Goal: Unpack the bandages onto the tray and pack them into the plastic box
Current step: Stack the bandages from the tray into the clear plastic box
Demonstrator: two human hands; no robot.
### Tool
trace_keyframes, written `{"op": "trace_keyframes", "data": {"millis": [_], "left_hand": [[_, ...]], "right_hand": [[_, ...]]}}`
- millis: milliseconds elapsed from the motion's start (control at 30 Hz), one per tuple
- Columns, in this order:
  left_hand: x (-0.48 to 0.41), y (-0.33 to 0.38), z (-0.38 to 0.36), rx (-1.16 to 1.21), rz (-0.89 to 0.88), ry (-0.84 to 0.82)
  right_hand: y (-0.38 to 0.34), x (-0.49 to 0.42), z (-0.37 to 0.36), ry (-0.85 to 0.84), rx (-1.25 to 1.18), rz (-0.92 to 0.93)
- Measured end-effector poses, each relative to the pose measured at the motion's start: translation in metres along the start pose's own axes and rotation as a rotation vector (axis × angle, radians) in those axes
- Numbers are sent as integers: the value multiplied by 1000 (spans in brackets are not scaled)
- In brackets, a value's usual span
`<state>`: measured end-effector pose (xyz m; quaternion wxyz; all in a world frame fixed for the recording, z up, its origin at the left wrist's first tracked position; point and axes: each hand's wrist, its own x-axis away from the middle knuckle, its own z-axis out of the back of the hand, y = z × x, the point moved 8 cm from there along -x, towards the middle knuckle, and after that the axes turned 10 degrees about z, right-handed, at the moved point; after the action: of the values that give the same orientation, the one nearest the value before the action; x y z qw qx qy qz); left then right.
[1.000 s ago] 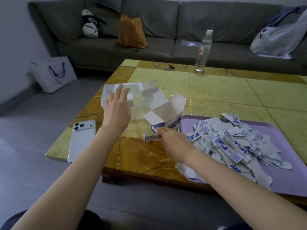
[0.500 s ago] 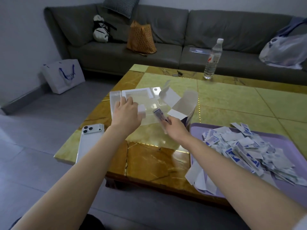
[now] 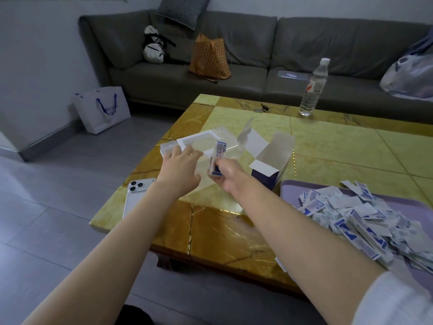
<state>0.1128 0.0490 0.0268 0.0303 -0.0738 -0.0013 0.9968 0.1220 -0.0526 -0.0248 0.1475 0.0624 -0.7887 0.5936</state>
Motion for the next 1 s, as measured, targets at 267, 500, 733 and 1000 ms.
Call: {"op": "trace_keyframes", "data": {"millis": [267,500,733,1000], "left_hand": [[27,17,1,-104,-49,76],[58,39,6,-145,-65,105],[88,47,11,-109,-102,101],[104,56,20,-86,-135,94]], "right_hand": [[1,23,22,-8,-49,-63],[3,54,45,-26,-68,-60],[8,79,57,-46,30,-30],[-24,93,53,-68,319,166]]}}
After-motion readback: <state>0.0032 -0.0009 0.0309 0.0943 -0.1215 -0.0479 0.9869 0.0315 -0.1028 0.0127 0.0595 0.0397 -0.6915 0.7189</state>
